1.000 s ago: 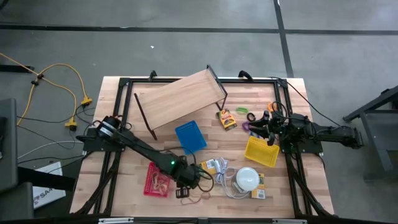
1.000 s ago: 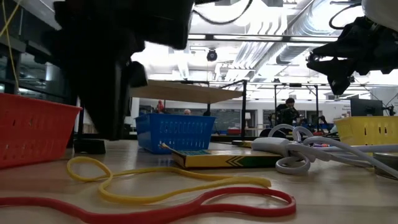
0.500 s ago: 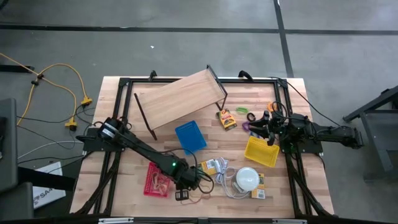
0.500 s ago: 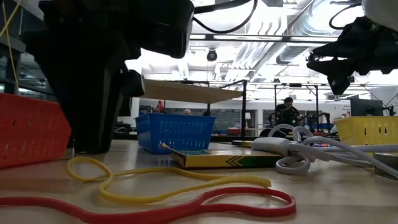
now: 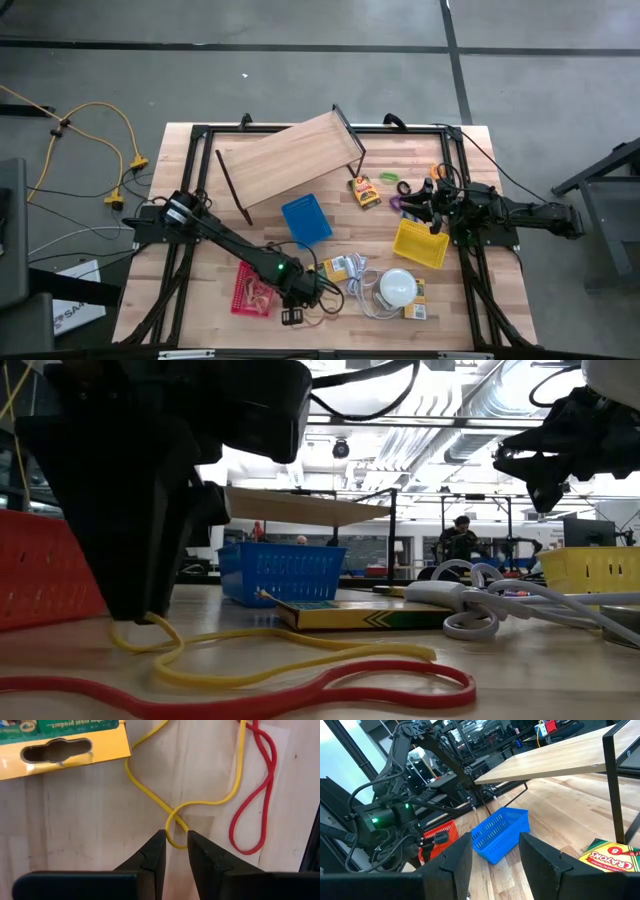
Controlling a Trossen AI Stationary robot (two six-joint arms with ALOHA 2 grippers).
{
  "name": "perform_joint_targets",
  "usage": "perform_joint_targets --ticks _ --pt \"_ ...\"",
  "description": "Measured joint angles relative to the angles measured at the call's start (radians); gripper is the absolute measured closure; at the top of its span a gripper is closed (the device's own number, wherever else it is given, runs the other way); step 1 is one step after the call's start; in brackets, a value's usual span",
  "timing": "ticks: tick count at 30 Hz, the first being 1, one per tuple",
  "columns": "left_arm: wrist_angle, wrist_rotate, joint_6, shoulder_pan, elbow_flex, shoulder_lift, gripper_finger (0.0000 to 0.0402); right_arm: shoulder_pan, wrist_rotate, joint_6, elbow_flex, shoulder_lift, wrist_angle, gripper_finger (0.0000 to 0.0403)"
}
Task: Pick & Place Office Desk Supplies
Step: Put the yellow rubber band into the red bin
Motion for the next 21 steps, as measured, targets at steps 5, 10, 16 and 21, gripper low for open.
perform_joint_targets --ticks 5,10,16,21 --pt "0.005 0.022 0.001 -0.002 -0.001 0.010 0.0325 0.000 0.000 0.000 0.000 0.000 0.000 0.0253" --pt "0.004 0.031 0.003 -0.002 -0.001 0.014 0.0326 0.000 0.000 0.000 0.000 0.000 0.001 0.0253" --pt "0.003 0.028 0.005 -0.002 -0.001 0.014 0.0352 0.000 0.000 0.000 0.000 0.000 0.002 0.0253" --pt "0.003 0.026 0.012 -0.002 -0.001 0.014 0.0393 0.000 0.000 0.000 0.000 0.000 0.002 0.0253"
